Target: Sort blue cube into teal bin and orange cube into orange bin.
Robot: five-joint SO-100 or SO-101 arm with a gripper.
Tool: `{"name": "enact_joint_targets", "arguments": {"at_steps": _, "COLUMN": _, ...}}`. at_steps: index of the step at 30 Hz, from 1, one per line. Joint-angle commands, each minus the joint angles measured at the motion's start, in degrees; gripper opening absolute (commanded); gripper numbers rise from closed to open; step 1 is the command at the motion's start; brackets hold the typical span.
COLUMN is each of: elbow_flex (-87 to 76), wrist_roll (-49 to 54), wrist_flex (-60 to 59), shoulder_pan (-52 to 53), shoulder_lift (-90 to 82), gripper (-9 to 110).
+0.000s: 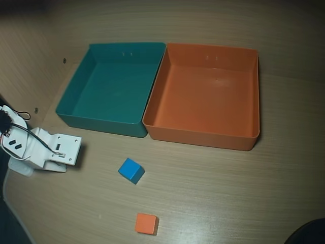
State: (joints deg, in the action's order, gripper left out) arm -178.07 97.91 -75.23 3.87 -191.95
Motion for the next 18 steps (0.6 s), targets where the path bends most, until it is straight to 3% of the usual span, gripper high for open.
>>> {"name": "enact_joint_targets", "arguments": {"at_steps": 1, "elbow_flex": -3.8, "wrist_roll": 0.4, "wrist_flex": -0.7, "shoulder_pan": 0.3, "shoulder_lift": -0.3, "gripper": -6}}
{"name": "enact_joint_targets", "arguments": {"at_steps": 18, "elbow_flex": -3.8, "wrist_roll": 0.4, "wrist_flex": -0.7, "shoulder_pan": -0.4, "shoulder_lift": -0.3, "gripper": -6}}
